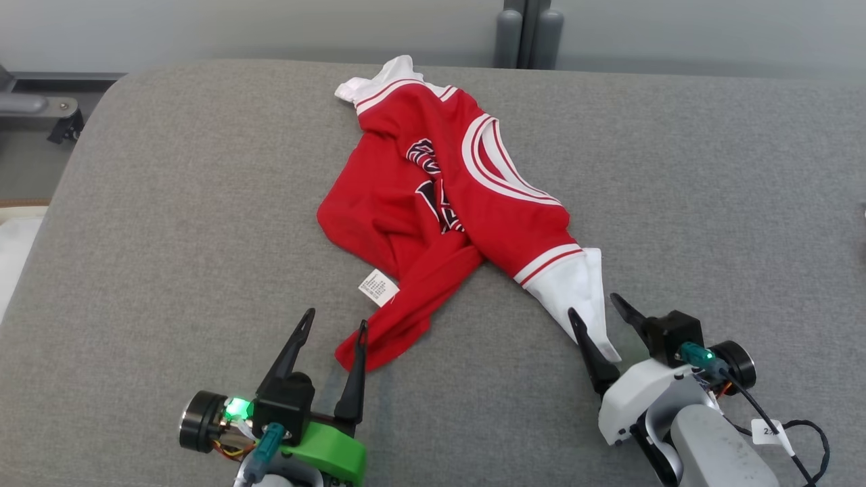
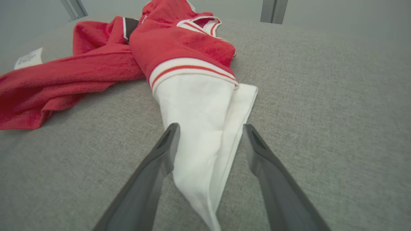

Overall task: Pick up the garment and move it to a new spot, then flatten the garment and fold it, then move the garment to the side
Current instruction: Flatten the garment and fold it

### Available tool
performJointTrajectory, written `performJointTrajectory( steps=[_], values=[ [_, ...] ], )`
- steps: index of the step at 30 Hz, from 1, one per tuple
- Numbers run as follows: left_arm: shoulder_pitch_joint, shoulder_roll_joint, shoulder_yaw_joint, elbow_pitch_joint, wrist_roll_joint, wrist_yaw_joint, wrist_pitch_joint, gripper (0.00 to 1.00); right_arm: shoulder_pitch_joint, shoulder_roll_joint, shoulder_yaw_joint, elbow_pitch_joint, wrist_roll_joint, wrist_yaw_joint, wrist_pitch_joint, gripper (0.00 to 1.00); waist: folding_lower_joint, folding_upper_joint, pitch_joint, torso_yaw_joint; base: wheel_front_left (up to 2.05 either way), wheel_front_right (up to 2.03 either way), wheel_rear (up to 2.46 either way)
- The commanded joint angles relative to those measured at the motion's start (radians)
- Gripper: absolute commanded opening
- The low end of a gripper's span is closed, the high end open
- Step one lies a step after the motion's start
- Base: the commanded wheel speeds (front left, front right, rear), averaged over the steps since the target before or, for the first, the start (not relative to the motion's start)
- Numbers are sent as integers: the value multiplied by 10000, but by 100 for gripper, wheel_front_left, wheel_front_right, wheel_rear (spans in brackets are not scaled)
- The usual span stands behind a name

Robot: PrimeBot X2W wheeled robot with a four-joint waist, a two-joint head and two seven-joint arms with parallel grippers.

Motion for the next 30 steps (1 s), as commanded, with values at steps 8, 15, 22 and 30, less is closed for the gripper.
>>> performJointTrajectory(
  steps=[8, 15, 22, 30],
  values=[
    [-46, -75, 248, -110, 97, -142, -1, 100, -316, -45, 382, 829, 417, -17, -19, 100, 0, 0, 127, 128, 0, 0, 0],
    [-149, -105, 313, -113, 188, -232, -1, 100, -551, -46, 723, 1284, 931, -17, -14, 95, 0, 0, 161, 166, 0, 0, 0],
    [-97, -118, 304, -138, 207, -306, -1, 100, -655, -45, 1044, 1063, 1142, -16, -13, 0, 0, 0, 125, 189, 0, 0, 0],
    [48, -126, 434, -68, 222, -313, -3, 100, -580, -43, 1953, -860, 2221, -16, -19, 0, 0, 0, -90, 49, 0, 0, 0]
  ],
)
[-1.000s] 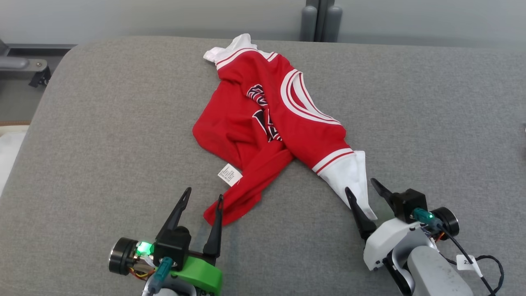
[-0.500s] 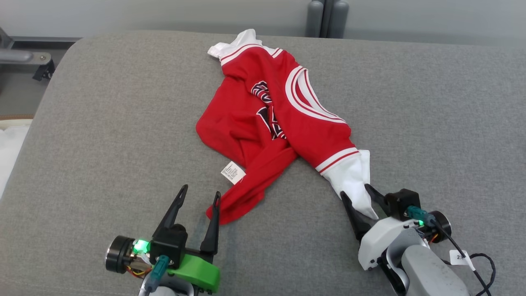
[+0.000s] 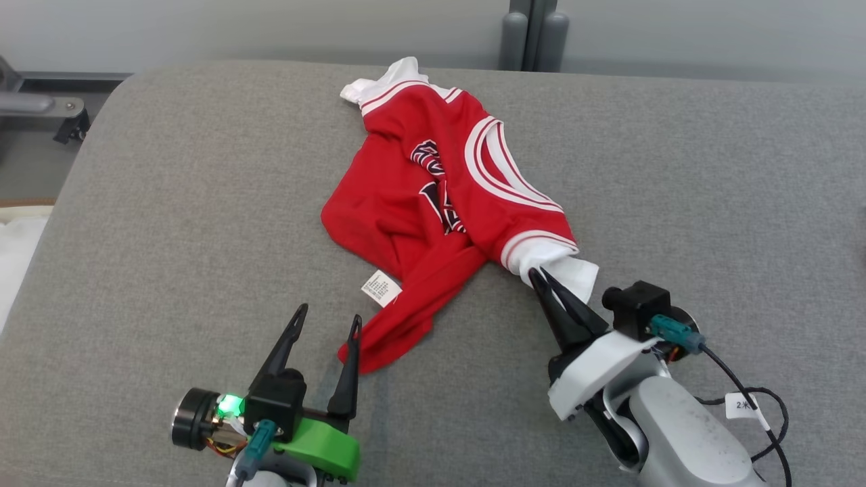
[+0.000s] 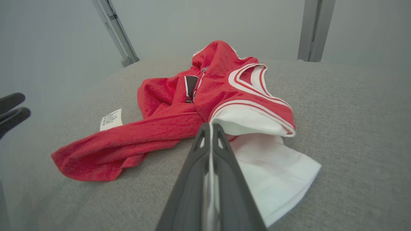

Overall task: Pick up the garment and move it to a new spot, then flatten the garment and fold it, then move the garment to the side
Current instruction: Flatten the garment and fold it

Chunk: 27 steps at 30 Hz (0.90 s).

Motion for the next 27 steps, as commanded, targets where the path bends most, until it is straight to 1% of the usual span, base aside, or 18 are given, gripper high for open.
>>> performJointTrajectory(
  steps=[1, 4, 6, 9, 10, 12, 16, 18, 19, 22, 25, 27],
  values=[
    [89, 7, 75, 14, 64, -8, -1, 100, -26, -40, 158, -471, 462, -14, -17, 0, 0, 0, -116, -112, 0, 0, 0],
    [206, 6, 135, 38, 119, 21, -1, 100, -141, -55, 197, -1477, 1362, -14, -17, 0, 0, 0, -241, -270, 0, 0, 0],
    [255, 6, 198, 68, 146, 57, -1, 100, -176, -48, 4, -2068, 1912, -14, -17, 0, 0, 0, -283, -409, 0, 0, 0],
    [317, 4, 238, 99, 176, 41, -1, 100, -211, -51, -571, -2485, 2320, -14, -18, 0, 0, 0, -287, -619, 0, 0, 0],
    [326, 6, 262, 108, 186, 47, -1, 100, -228, -49, -786, -2471, 2246, -14, -18, 0, 0, 0, -271, -670, 0, 0, 0],
    [313, 4, 276, 76, 195, 66, -1, 100, -238, -135, -1277, -2302, 2031, -14, -17, 0, 0, 0, -210, -769, 0, 0, 0],
    [32, 3, 195, -56, 244, 3, -1, 100, -342, -704, -2262, -1540, 1321, -14, -18, 0, 0, 0, 74, -909, 0, 0, 0],
    [-89, 3, 172, -110, 236, 0, -1, 100, -367, -972, -2852, -959, 978, -14, -17, 0, 0, 0, 208, -943, 0, 0, 0],
    [-144, 2, 136, -122, 237, -30, -1, 100, -397, -1208, -3113, -651, 641, -12, -18, 0, 0, 0, 290, -954, 0, 0, 0],
    [-257, 2, 104, -130, 255, -39, -1, 100, -444, -1541, -3902, 131, 137, -14, -18, 0, 0, 0, 418, -987, 0, 0, 0],
    [-364, 3, 103, -141, 281, -66, -1, 100, -559, -1736, -4665, 773, -347, -15, -18, 0, 0, 0, 520, -1020, 0, 0, 0],
    [-390, 2, 108, -141, 288, -77, -1, 100, -613, -1774, -4988, 1080, -646, -15, -17, 0, 0, 0, 565, -1040, 0, 0, 0]
  ],
)
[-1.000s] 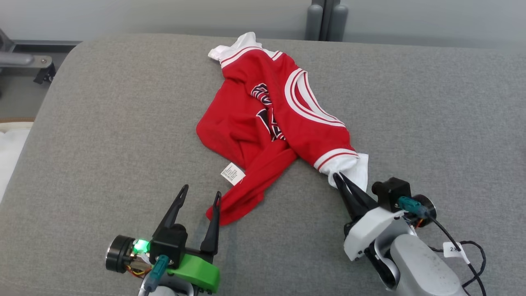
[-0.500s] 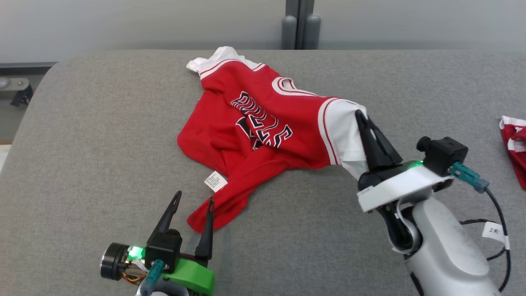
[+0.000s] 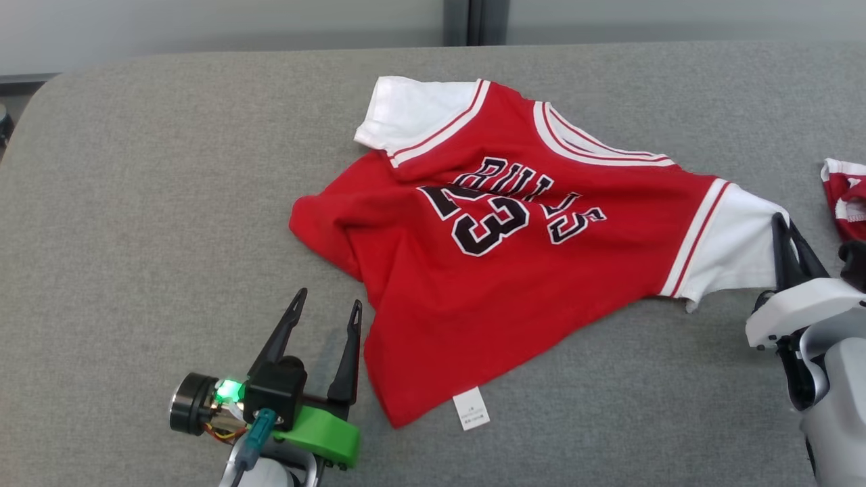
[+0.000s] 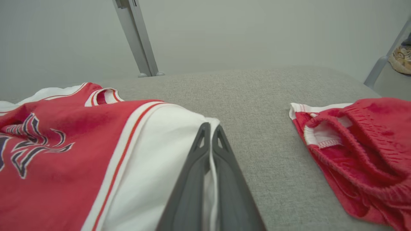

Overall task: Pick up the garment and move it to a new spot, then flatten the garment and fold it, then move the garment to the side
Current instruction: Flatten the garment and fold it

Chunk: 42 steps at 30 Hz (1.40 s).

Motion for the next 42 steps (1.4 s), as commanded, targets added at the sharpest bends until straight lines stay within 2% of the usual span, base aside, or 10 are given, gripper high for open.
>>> performJointTrajectory(
  steps=[1, 2, 3, 4, 7, 11, 17, 21, 31, 42],
  values=[
    [-171, 14, 14, 0, 106, -32, -1, 100, -116, -63, -135, 223, -299, -17, -20, 0, 0, 0, 46, -40, 0, 0, 0],
    [-175, 14, 18, 11, 112, -32, -1, 100, -158, -30, -303, 462, -450, -17, -19, 45, 0, 0, 51, -56, 0, 0, 0],
    [-174, 13, 22, 25, 118, -32, -1, 100, -193, -34, -389, 675, -667, -17, -19, 85, 0, 0, 50, -71, 0, 0, 0],
    [-172, 13, 21, 45, 126, -33, -1, 100, -299, -86, -415, 738, -1046, -17, -20, 100, 0, 0, 42, -84, 0, 0, 0],
    [-192, 14, 34, 89, 123, -14, -1, 100, -375, 23, -682, 463, -1870, -17, -22, 100, 0, 0, 4, -122, 0, 0, 0],
    [-179, 14, 93, 116, 114, 73, -1, 100, -119, 468, -739, -822, -2711, -17, -20, 100, 0, 0, -145, -195, 0, 0, 0],
    [142, 68, 326, 40, 116, 265, -1, 100, 799, 1151, -476, -2984, -2984, -17, -17, 100, 0, 0, -572, -319, 0, 0, 0],
    [449, 82, 407, -22, 75, 354, -3, 100, 1610, 1378, -393, -3588, -2975, -17, -19, 100, 0, 0, -989, -369, 0, 0, 0],
    [1406, 50, 565, 1, -161, 286, -1, 100, 3251, 1619, -388, -3597, -2929, -17, -19, 100, 0, 0, -1804, -465, 0, 0, 0],
    [1537, 16, 321, 344, -863, -57, -2, 100, 3225, 1675, -345, -3572, -2932, -17, -19, 100, 0, 0, -1760, -574, 0, 0, 0]
  ],
)
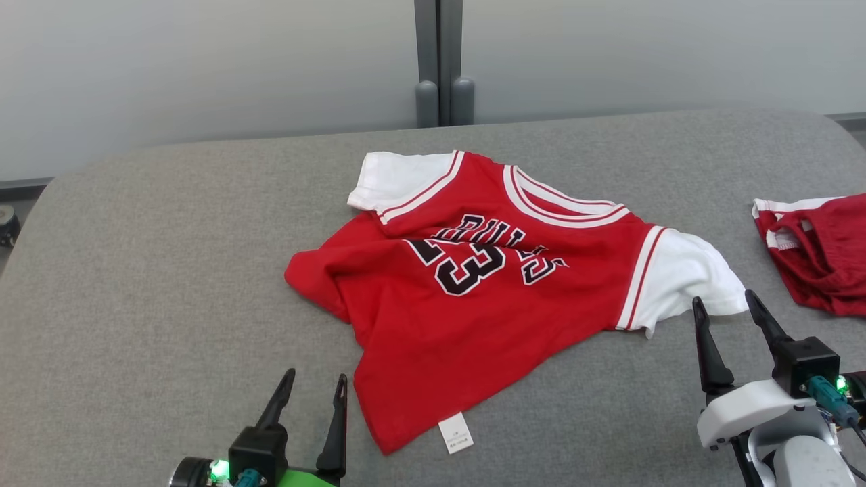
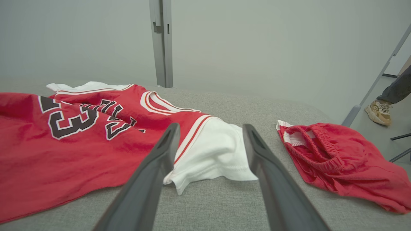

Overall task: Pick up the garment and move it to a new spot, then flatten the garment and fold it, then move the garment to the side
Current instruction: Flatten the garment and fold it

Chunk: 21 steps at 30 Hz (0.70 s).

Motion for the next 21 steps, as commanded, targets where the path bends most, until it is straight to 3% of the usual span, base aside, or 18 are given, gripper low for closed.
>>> performJointTrajectory(
  steps=[1, 7, 21],
  values=[
    [-35, 15, -125, 106, -180, -102, -4, 100, -129, -15, -11, -23, -9, -17, -17, 100, 0, 0, 99, -12, 0, 0, 0],
    [-570, 20, -961, 1481, -1247, -396, -3, 100, -562, -9, -32, 15, -65, -17, -17, 100, 0, 0, 497, -56, 0, 0, 0],
    [-1455, 22, -2356, 3779, -2549, -623, 10, 100, -1135, -101, -300, 373, -339, -17, -17, 100, 0, 0, 909, -103, 0, 0, 0]
  ],
)
